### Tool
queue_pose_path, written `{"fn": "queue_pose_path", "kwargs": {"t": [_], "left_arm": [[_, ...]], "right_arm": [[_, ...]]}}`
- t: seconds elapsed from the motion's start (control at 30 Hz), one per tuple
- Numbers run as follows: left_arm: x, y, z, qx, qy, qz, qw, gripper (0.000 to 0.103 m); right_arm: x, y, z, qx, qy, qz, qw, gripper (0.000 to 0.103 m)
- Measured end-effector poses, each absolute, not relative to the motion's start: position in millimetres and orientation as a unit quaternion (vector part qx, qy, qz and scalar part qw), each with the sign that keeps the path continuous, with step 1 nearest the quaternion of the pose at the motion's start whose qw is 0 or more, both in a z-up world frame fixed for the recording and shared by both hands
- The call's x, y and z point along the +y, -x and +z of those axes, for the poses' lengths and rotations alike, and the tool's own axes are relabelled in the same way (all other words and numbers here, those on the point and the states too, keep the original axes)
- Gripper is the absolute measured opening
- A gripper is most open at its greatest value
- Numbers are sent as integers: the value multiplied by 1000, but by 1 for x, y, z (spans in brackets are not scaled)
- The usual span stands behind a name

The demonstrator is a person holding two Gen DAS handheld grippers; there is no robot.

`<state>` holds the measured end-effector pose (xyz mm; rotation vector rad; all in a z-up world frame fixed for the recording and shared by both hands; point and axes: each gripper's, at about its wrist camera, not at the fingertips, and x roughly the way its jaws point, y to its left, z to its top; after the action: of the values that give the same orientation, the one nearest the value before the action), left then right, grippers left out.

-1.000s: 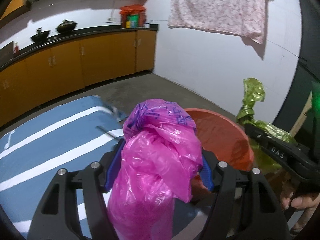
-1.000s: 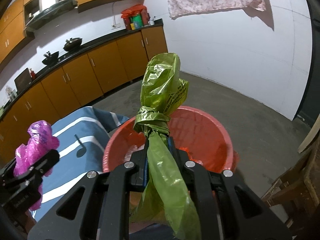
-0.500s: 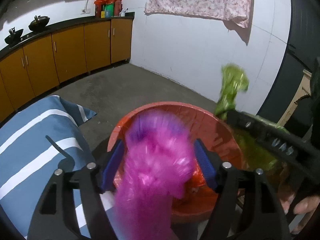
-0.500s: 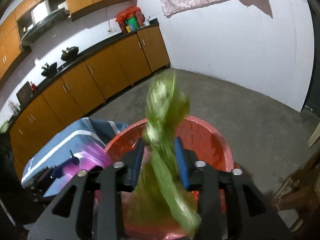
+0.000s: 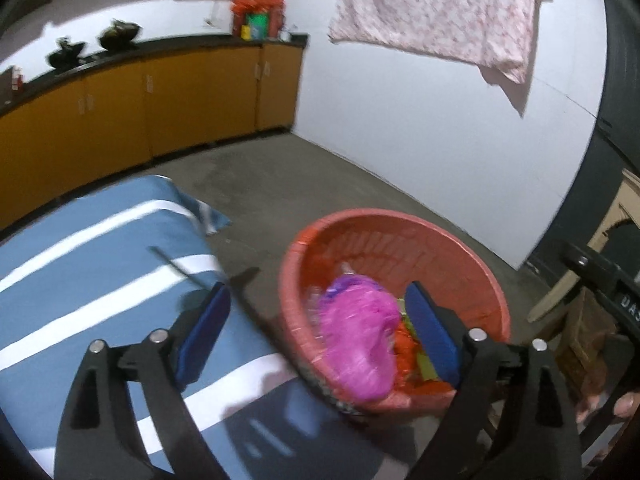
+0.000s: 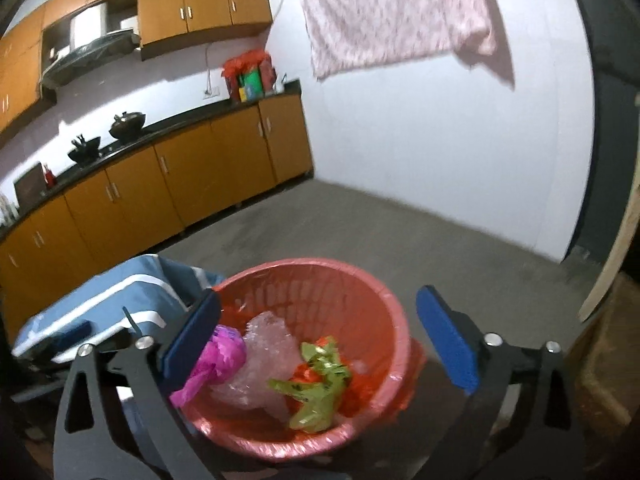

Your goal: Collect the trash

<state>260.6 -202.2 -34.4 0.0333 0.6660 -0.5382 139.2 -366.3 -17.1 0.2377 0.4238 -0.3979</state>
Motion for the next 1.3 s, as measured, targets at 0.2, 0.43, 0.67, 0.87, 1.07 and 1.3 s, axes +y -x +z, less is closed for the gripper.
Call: {"fn": "queue_pose_path", "kwargs": {"t": [0.2,0.43,0.67,0.87,1.07,1.3], "left_arm": [[-140,-206,-7,265,-29,-183,946,99],[-81,-135,24,204,-41,-108,972,99],[-41,-71,33,172,-50,-48,983,99],[-24,-31,31,164,-52,-23,985,99],[-10,-13,22,181,-35,-19,983,99],[5,2,11,194,-21,-24,981,99]], "right_arm": [[-317,-102,-3,189,-36,-212,958,101],[-272,-61,4,175,-27,-184,967,101],[-233,-26,11,163,-14,-158,974,101],[-208,-1,10,154,-4,-138,978,101],[-190,14,3,151,10,-132,980,101],[-181,24,-4,159,9,-130,979,101]]}}
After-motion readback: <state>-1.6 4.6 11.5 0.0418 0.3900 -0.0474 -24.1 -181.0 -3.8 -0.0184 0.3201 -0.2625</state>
